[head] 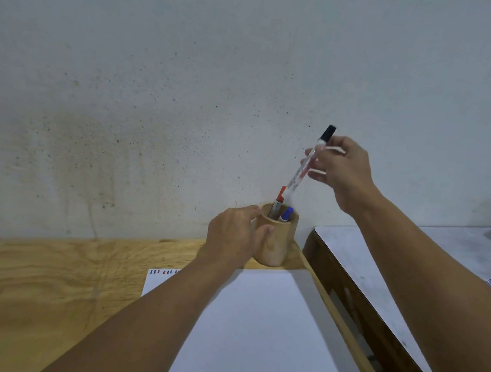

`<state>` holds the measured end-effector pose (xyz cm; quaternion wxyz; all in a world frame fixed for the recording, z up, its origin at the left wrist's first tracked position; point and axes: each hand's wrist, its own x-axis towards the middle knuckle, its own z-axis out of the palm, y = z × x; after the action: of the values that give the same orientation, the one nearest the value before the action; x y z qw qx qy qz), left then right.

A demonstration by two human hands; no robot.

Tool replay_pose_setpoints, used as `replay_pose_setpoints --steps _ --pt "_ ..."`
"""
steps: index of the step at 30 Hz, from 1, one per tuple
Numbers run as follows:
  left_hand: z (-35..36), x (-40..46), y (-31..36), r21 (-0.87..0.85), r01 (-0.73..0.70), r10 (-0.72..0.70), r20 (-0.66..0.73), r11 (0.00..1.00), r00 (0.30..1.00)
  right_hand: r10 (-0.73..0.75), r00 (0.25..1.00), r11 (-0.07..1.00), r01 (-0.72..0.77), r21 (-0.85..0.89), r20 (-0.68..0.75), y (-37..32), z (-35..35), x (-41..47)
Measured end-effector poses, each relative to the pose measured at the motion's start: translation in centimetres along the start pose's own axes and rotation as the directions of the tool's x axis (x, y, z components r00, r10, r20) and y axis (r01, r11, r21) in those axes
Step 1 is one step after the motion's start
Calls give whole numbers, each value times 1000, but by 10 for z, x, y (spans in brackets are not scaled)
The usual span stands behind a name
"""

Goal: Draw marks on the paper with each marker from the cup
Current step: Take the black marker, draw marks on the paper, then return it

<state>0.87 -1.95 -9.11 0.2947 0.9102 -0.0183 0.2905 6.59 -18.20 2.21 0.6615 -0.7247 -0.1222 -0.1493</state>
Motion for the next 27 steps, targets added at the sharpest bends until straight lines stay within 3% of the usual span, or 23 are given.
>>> replay_pose_setpoints --steps 3,6,8,10,12,16,22,27 --pt "-5 0 2 -73 51 -44 104 996 994 -93 993 994 97 -52 68 -25 -1 -13" --pt "-20 0 3 -302 172 -128 158 938 979 -119 969 958 169 -230 219 -34 3 -32" --pt "-39 -1 2 -527 256 -198 165 810 966 -65 943 924 181 -338 327 -33 7 -42" --pt "-61 -3 -3 -742 331 -234 238 583 943 36 906 876 175 -450 422 -30 13 -50" --pt "-80 -6 -13 -833 348 -187 295 430 937 128 856 839 175 -515 500 -27 22 -59" --pt "-98 -22 -31 -808 299 -127 273 507 954 216 775 832 173 -527 595 -19 46 -79" --pt "-111 -44 -55 -718 299 -228 197 629 953 203 725 910 108 -399 659 -3 74 -103" --pt "-122 -49 -67 -650 363 -286 227 667 931 81 725 842 317 -436 683 7 94 -116"
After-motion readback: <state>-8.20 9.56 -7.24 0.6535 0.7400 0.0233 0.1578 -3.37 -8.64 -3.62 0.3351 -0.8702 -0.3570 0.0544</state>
